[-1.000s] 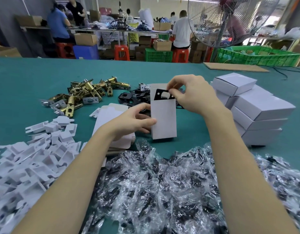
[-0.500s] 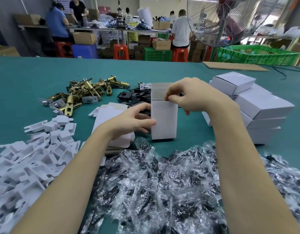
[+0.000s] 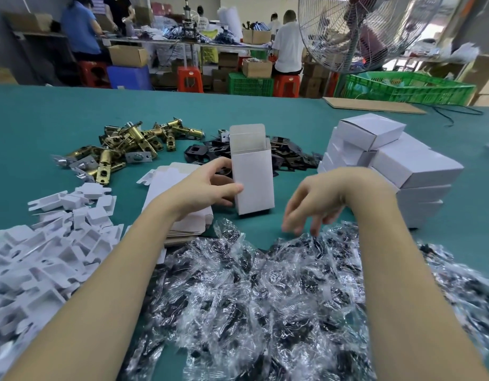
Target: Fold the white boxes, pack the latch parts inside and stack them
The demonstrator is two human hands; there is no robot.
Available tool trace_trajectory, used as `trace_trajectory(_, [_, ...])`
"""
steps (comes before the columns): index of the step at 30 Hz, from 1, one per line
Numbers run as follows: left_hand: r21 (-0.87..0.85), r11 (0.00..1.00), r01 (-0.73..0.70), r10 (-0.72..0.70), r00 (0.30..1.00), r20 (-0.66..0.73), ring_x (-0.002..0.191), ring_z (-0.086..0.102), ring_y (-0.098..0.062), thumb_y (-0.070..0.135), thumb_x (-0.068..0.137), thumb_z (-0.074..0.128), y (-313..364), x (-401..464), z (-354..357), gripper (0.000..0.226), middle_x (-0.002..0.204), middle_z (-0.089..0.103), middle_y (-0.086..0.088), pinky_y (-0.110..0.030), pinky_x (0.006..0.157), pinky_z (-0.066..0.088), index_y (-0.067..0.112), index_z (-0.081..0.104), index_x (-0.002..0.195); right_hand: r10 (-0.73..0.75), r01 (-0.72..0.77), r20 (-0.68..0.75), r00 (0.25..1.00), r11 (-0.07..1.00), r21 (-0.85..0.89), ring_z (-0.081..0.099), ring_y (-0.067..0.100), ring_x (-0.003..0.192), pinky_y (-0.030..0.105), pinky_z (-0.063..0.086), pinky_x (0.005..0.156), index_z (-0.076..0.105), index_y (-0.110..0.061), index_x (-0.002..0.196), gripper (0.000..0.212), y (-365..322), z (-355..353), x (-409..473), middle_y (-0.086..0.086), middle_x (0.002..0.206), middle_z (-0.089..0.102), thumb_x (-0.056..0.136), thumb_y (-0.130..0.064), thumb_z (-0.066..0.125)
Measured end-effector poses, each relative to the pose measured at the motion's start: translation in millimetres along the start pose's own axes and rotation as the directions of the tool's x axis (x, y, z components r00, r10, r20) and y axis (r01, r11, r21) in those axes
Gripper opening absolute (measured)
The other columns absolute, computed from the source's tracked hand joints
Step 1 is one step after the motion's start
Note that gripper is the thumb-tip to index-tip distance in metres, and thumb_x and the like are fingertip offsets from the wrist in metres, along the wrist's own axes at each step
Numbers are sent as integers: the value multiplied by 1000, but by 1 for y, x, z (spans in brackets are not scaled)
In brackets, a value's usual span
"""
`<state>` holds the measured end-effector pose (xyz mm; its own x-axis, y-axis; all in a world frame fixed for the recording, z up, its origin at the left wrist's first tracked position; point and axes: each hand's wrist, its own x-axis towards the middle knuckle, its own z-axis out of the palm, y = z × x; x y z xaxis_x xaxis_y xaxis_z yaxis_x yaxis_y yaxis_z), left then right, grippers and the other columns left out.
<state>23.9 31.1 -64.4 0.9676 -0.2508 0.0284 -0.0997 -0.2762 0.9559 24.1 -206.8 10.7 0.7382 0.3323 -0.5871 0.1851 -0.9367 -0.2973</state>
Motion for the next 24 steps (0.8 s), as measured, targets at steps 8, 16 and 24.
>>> trace_trajectory(8, [6,1000,-13,13,999,33,101,72,-11,16,95,71,-1,-1,-1,38,112,75,-1,-26,81,60,29,57,128,37,-29,112,993,997,-76,52,16,67,22,37,53,81,-19,96,42,-9,13,20,-6,79,71,68,-49,91])
trace_trajectory(16, [-5,999,-44,44,999,30,98,73,-14,14,93,74,-2,-2,1,39,105,77,2,-25,79,59,31,60,124,-212,217,-80,974,974,60,59,7,60,22,48,60,74,-31,95,18,-8,2,8,5,88,77,83,-23,84])
trace_trajectory(24, [-17,999,-28,30,996,89,93,73,-14,5,91,74,-2,-1,-1,43,99,77,3,-26,84,60,25,61,127,-328,597,-779,535,798,74,69,3,62,21,54,62,80,-27,89,6,-6,-19,-33,-7,81,78,85,-22,82])
